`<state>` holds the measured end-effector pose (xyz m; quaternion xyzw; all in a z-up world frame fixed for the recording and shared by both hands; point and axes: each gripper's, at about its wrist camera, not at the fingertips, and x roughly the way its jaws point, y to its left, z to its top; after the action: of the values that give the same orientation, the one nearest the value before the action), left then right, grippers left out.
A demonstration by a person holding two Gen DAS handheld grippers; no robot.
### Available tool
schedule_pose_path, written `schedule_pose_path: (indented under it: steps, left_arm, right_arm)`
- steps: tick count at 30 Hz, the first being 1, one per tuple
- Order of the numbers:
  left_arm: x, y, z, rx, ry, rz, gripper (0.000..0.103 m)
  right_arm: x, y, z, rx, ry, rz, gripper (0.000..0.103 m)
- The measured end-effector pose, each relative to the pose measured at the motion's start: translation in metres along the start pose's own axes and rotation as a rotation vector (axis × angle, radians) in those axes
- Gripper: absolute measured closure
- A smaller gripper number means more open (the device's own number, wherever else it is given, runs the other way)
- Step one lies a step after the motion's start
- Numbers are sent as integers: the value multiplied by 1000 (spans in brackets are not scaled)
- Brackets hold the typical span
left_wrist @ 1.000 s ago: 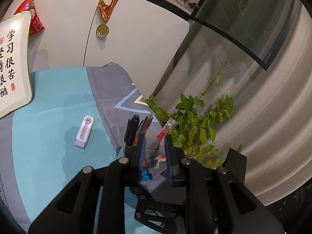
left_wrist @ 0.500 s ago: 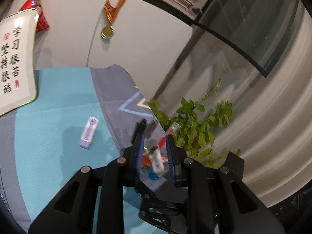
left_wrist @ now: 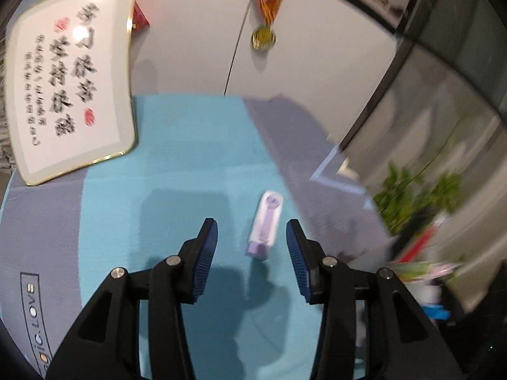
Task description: Organize stationery
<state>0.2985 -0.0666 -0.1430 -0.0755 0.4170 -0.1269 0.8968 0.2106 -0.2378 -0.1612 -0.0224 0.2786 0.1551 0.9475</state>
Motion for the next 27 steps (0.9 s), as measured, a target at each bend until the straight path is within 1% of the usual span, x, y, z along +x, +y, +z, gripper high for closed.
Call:
schedule_pose_path:
  steps: [3,5,11,12,13,14,17,20,22,24,27]
  left_arm:
    - [29,-10,-2,80,43,47,60]
    - [40,-15,-3,106,48,59,60]
    - [61,-23,3,128,30,105,61]
    - [64,-24,3,142,45,112,63]
    - [66,-25,3,147,52,91,79]
    - [65,-25,3,152,64,83,80]
    - [59,-21,-1,158,75,101,80]
    - [46,-10,-12,123,113,42,80]
    - [34,-4,-23,114,129,24,80]
    - [17,5,-40,108,144,11,80]
    - [-2,8,-60,99,170,-21,79]
  right_arm:
    - [0,0,0,0,0,0,32]
    - [0,0,0,0,0,0,32]
    - [0,0,0,0,0,0,32]
    - [0,0,0,0,0,0,32]
    - [0,0,0,0,0,0,32]
    - [0,0,0,0,0,0,32]
    - [0,0,0,0,0,0,32]
    - [0,0,0,0,0,0,32]
    - [0,0,0,0,0,0,32]
    - [0,0,0,0,0,0,32]
    - [0,0,0,-1,0,-1,32]
